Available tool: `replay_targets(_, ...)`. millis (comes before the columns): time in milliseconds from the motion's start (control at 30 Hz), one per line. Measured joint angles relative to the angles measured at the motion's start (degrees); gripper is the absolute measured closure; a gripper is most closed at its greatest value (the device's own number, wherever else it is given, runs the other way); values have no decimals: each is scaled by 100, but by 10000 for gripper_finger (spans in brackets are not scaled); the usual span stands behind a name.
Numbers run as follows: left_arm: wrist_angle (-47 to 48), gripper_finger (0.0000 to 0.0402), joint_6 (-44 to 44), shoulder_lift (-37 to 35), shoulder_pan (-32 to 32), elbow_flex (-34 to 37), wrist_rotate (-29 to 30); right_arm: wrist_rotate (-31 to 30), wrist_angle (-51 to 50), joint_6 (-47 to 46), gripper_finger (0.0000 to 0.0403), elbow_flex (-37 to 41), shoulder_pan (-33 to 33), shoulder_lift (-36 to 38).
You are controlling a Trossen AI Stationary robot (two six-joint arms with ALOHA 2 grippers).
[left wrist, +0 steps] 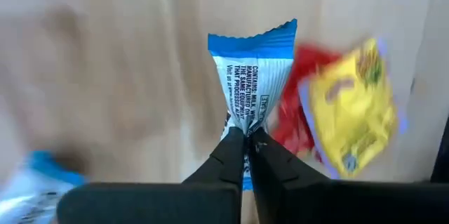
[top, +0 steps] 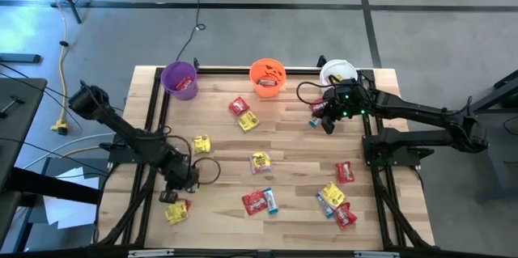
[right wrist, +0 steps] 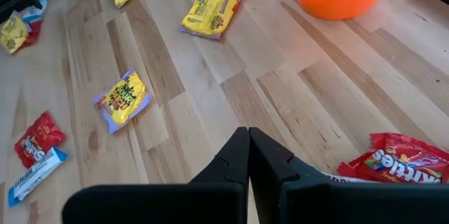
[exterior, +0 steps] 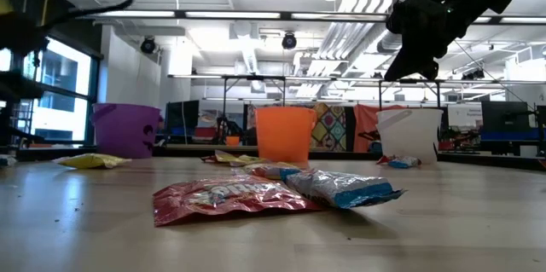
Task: Organize candy in baskets
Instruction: Put the white chocolate into the orange bucket
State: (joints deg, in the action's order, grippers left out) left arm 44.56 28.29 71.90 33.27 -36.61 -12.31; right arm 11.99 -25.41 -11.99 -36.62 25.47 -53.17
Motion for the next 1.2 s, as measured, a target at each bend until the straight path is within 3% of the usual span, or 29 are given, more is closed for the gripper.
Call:
replay_targets(167,239,401,-275,-537,-1129,-388,613,-2,0,2,403,0,-2,0)
replay_targets(367,-468,401,-1612,-920,-3579,-790,676,-4,4,44,403,0,-2,0)
replay_targets(467,-1282,401,-2264,-680,-4771,-1128,382,-8,13,46,403,0,0,0)
replay_targets(600,-2268,401,-2640,51,-5837,-1740,105,-67,37,44,403,0,-1,0)
replay_targets(833,-3245,401,-3006,1526,-6678,-2898,-255,-296,53,-9,403,0,0,0)
replay_targets(1200,-3198,401,-3192,3125,-7286,-4460,-272,-364,271,-297,403,-2,0,0)
